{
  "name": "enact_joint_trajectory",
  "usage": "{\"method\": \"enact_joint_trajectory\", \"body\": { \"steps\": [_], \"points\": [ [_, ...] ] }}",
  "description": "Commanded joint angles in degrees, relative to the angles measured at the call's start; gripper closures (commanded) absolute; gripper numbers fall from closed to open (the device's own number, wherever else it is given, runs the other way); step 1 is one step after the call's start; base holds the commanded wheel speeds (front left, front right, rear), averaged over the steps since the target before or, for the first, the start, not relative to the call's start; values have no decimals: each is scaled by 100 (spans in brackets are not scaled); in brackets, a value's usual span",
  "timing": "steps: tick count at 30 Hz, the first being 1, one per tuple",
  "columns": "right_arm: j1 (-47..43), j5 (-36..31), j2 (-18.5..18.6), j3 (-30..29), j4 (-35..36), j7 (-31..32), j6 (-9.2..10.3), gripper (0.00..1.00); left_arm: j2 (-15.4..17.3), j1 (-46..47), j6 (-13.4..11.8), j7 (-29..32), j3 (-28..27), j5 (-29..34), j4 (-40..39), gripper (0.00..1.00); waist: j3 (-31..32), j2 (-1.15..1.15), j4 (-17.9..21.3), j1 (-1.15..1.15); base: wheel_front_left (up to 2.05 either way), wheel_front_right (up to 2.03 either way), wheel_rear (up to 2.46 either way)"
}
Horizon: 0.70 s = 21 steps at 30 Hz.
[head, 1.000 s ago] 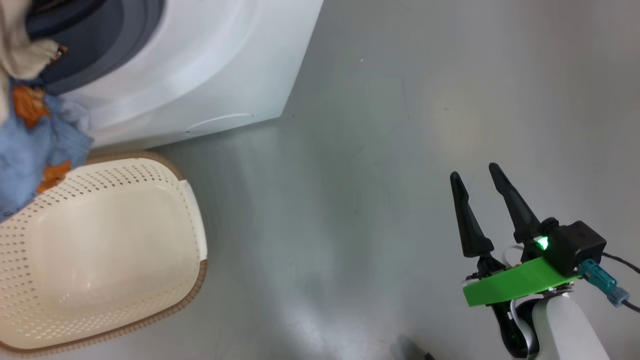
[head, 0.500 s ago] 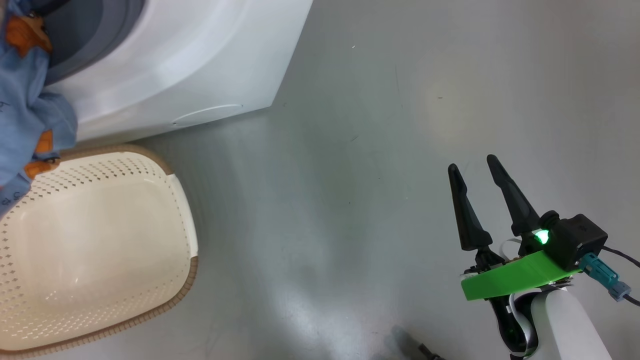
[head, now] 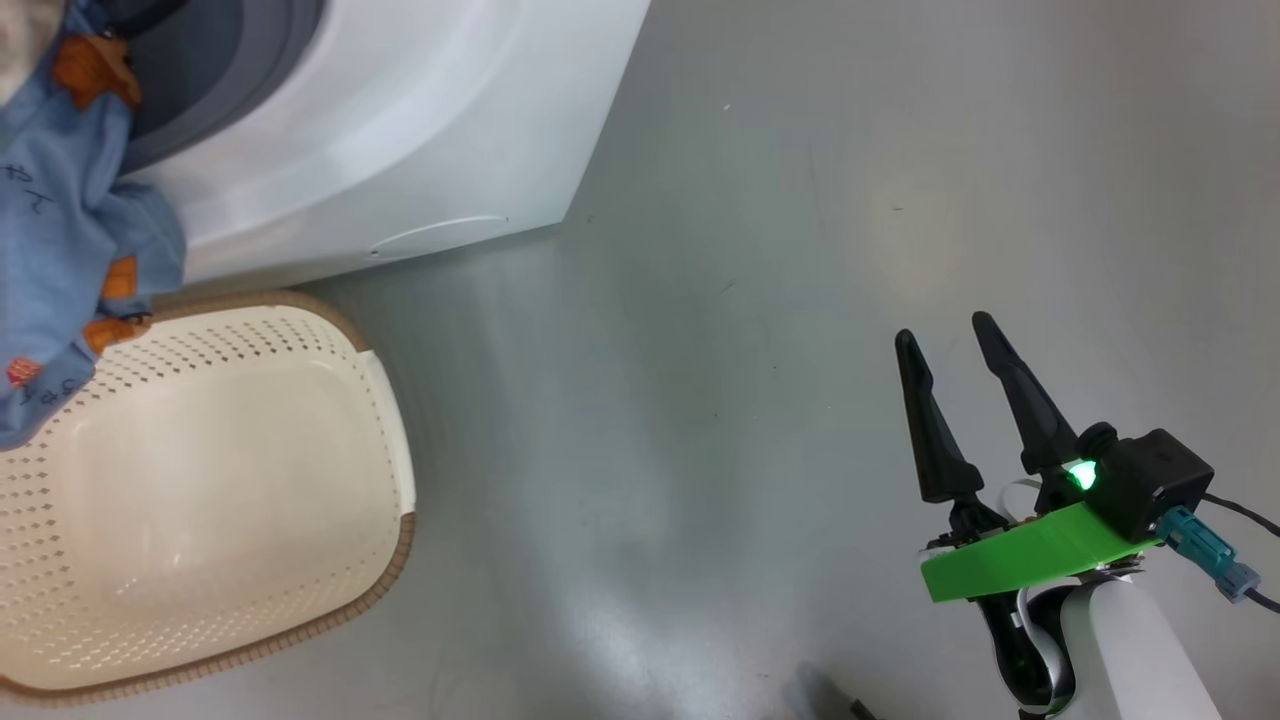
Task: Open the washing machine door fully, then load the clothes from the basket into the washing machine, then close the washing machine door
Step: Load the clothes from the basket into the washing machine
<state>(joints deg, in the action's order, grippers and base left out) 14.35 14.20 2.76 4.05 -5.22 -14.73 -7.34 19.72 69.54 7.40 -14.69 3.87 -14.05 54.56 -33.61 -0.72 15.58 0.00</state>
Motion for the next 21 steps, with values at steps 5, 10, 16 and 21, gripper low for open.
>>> {"method": "enact_joint_trajectory", "body": {
  "steps": [5,10,16,21],
  "points": [
    [0,-68,12,103,104,-27,-14,0,201,-205,8,-30,44,-204,-231,0,59,0,-70,0,0,0,0],
    [-6,-107,12,68,101,-27,-14,0,132,-447,8,-30,45,-336,-449,0,109,0,-138,0,0,0,0],
    [-58,-198,12,5,94,-27,-14,0,-38,-1082,8,-30,-81,-501,-994,0,270,0,-325,0,0,0,0],
    [-74,-308,12,-31,71,-27,-14,0,-176,-1788,8,-30,-143,-422,-1550,0,383,0,-532,0,0,0,0]
  ]
}}
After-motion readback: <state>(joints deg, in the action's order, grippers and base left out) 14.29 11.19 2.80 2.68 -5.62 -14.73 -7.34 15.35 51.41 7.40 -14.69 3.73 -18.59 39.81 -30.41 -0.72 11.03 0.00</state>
